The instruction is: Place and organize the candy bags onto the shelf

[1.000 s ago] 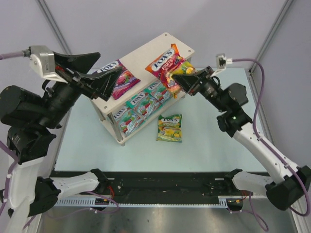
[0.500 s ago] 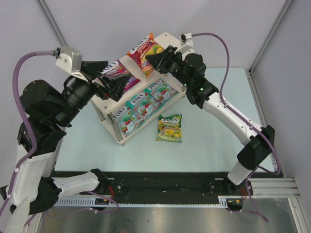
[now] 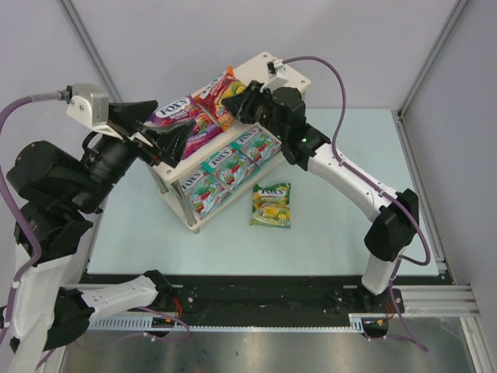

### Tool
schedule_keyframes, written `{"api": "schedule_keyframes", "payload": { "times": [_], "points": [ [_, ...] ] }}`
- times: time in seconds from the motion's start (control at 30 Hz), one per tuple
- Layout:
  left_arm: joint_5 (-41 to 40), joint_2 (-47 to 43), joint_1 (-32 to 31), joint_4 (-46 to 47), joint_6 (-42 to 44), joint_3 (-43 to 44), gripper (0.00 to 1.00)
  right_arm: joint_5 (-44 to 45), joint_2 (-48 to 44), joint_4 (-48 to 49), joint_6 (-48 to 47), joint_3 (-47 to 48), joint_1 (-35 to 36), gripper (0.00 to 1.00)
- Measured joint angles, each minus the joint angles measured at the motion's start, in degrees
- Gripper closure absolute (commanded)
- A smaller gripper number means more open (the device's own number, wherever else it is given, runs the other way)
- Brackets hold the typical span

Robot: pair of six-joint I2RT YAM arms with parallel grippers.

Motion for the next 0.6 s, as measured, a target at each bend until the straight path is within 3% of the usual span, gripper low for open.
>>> {"api": "schedule_keyframes", "payload": {
  "times": [0.1, 0.2, 0.47, 0.6],
  "points": [
    [-0.3, 0.0, 0.0, 0.0, 0.0, -0.5, 0.00, 0.2, 0.5, 0.0, 0.0, 0.5, 0.0, 0.66],
    [-0.4, 0.0, 0.0, -0.1, 0.1, -0.8, 0.00, 0.2, 1.7, -0.2, -0.2, 2.1, 0.0, 0.59],
    [-0.6, -0.4, 0.0, -0.2, 0.4, -1.5, 0.00, -1.4, 4.9, -2.4, -0.6, 7.0, -0.2, 0.57],
    [-0.7, -0.8, 0.0, -0.2, 0.3, -1.6, 0.00, -3.3, 6.1, -3.9, -0.7, 9.3, -0.5, 0.46]
  ]
}}
